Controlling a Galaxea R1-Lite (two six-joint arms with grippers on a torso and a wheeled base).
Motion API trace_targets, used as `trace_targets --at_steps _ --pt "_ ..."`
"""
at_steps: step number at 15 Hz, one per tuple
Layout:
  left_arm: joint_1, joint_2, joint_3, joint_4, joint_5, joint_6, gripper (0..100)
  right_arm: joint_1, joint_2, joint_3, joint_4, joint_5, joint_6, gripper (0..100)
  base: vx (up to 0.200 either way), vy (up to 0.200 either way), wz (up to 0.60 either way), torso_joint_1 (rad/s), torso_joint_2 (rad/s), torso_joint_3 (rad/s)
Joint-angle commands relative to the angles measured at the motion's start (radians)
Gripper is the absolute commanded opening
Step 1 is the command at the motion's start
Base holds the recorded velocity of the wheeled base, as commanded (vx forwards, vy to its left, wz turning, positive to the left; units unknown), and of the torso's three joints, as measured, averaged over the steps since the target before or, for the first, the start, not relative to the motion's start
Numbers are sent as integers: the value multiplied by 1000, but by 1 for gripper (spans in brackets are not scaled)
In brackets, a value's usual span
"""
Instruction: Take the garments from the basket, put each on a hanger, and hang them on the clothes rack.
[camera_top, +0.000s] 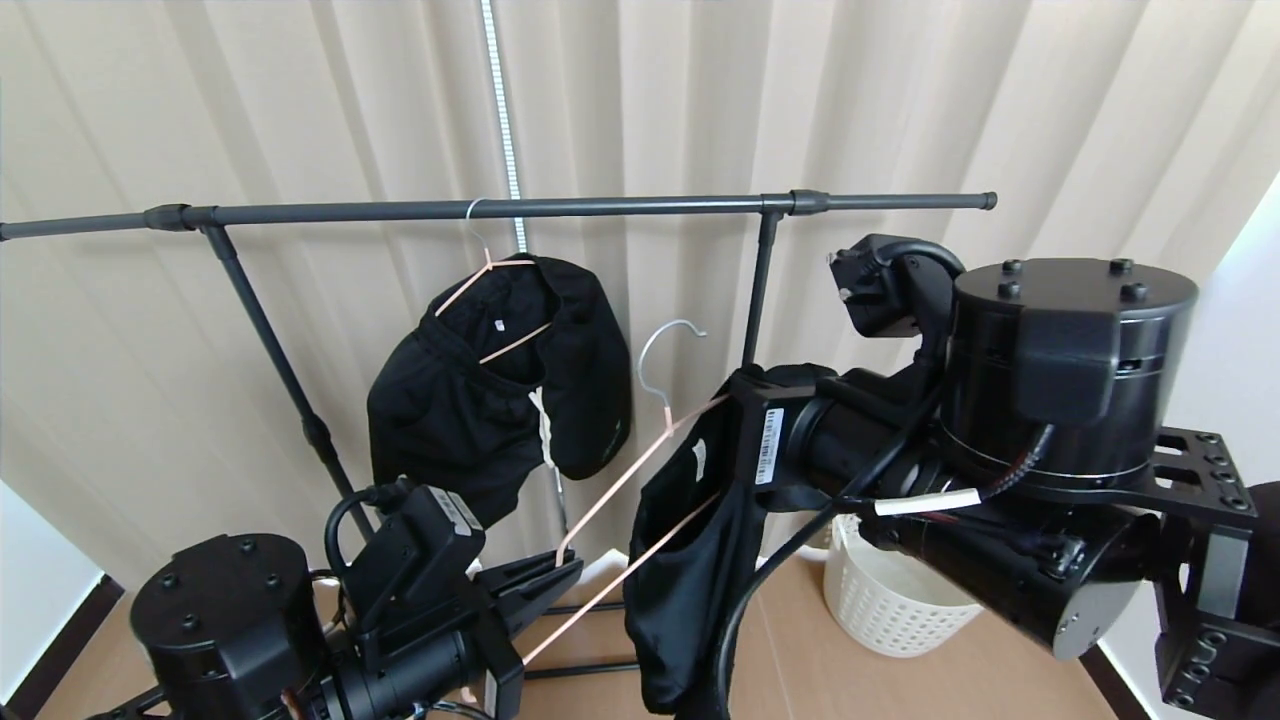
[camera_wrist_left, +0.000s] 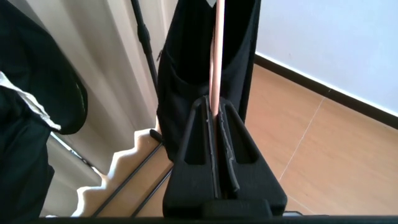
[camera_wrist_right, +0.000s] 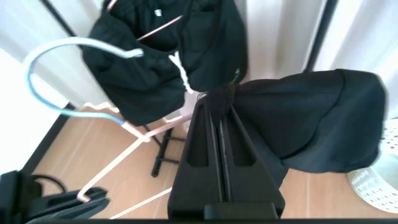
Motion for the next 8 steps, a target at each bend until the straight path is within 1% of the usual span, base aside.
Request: trace_targets --at_steps 1,3,4,5,8 --pt "0 6 1 -5 0 0 0 12 -32 13 -1 15 1 0 0 0 0 0 0 0" --pt "0 6 9 -14 -2 0 0 33 -54 30 -1 66 18 0 0 0 0 0 0 0" --pt "-1 6 9 -14 0 0 0 40 -57 30 -1 80 27 0 0 0 0 0 0 0" --pt "-1 6 9 -20 0 0 0 50 -57 30 -1 86 40 0 0 0 0 0 0 0" --pt "0 14 7 -21 0 0 0 87 -64 36 1 86 43 0 0 0 0 0 0 0"
